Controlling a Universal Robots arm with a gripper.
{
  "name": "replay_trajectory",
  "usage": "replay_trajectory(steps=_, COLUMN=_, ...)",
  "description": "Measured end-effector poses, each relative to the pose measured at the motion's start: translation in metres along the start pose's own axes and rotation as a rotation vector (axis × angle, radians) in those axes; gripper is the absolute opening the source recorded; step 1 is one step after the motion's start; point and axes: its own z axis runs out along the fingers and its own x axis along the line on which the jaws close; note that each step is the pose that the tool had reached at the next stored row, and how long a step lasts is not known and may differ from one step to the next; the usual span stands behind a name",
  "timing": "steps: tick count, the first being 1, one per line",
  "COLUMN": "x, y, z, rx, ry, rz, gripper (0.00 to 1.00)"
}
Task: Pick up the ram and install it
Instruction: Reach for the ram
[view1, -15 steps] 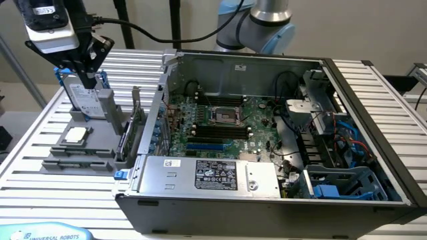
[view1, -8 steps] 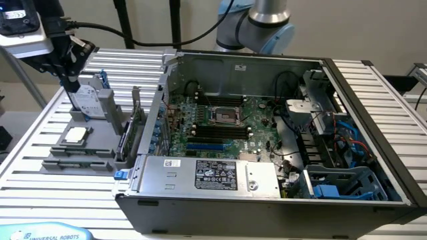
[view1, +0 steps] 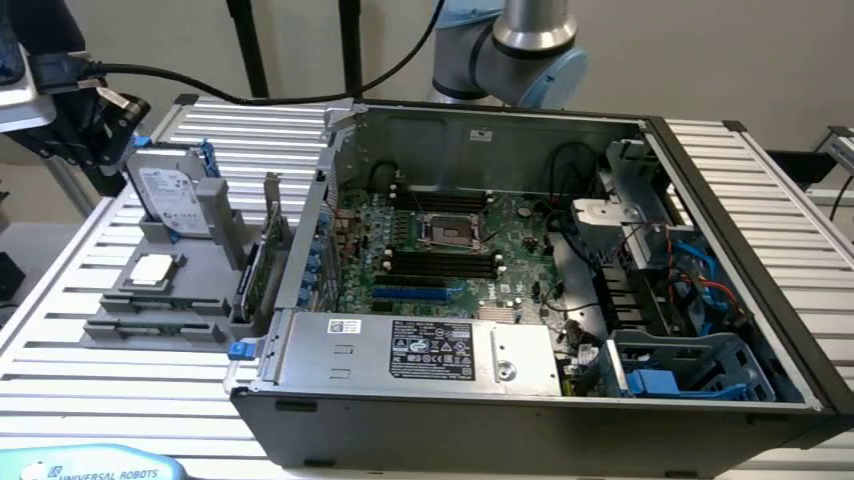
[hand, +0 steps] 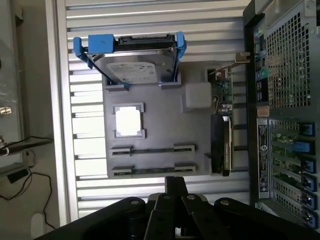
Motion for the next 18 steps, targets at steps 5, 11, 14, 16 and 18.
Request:
replay_trajectory(steps=5, x=0.01, y=-0.0017, z=0.0071, rx=0.0002, ry=0.0052, rz=-0.008, gripper=0.11)
replay_trajectory(steps=11, x=0.01, y=-0.0028, z=0.0119, rx=0.001, ry=0.0135, rz=-0.058, gripper=0.11)
replay_trajectory(steps=14, x=0.01, y=-0.006, z=0.0141, rx=0.001, ry=0.0138, rz=-0.06, gripper=0.11)
replay_trajectory(steps=16, x=0.01, y=-0.0083, z=0.0147, rx=0.0002, ry=0.0137, rz=-0.06, gripper=0.11)
replay_trajectory(steps=18, x=0.01, y=-0.0085, z=0.0147, rx=0.0001, ry=0.0137, rz=-0.06, gripper=0.11)
